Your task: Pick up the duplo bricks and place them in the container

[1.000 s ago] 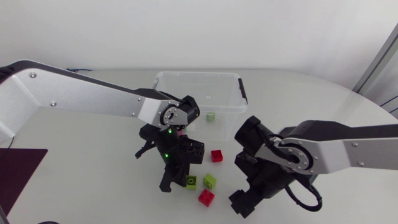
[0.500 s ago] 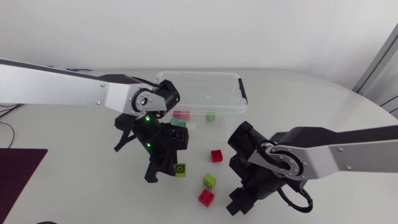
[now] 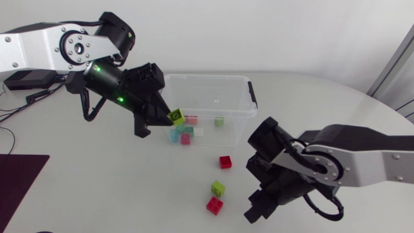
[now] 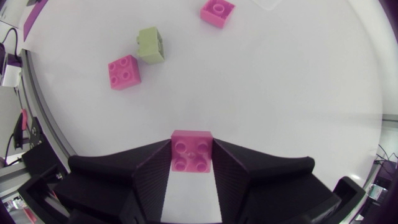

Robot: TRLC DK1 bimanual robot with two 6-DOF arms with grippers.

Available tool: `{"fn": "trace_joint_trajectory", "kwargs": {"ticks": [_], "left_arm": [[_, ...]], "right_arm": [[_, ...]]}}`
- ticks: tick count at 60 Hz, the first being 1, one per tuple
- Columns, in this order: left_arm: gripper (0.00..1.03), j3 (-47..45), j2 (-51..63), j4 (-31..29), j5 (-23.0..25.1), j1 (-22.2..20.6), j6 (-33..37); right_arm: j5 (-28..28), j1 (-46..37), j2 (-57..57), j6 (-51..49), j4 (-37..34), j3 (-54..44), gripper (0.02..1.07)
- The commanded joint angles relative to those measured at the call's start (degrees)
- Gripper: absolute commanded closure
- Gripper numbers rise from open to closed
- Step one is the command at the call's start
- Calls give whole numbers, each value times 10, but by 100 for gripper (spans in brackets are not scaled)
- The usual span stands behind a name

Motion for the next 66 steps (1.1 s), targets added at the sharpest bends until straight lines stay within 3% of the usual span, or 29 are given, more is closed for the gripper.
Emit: {"fn": "trace_joint_trajectory", "kwargs": {"ticks": [1,11,28,32,36,40,47,57,66], "left_arm": [[73,13,-2,47,8,7,-64],[73,22,18,176,8,9,-158],[71,63,88,231,-11,5,-202],[47,35,92,296,-40,8,-232],[7,0,68,325,-44,9,-234],[5,-45,21,347,-44,6,-231],[5,-113,-72,343,-44,-8,-213],[5,-194,-160,224,-20,-65,-120],[5,-256,-161,194,-18,-114,-69]], "right_arm": [[4,-16,-28,-13,-21,35,77],[3,-42,-60,-25,-40,79,77],[-1,-56,-74,-28,-36,138,77],[-3,-66,-74,-27,-26,160,77],[-3,-68,-74,-28,-9,176,77],[-3,-72,-74,-28,13,194,76],[-4,-85,-52,-28,48,233,76],[-10,-96,9,-28,101,289,75],[-7,-99,69,-28,145,318,73]]}}
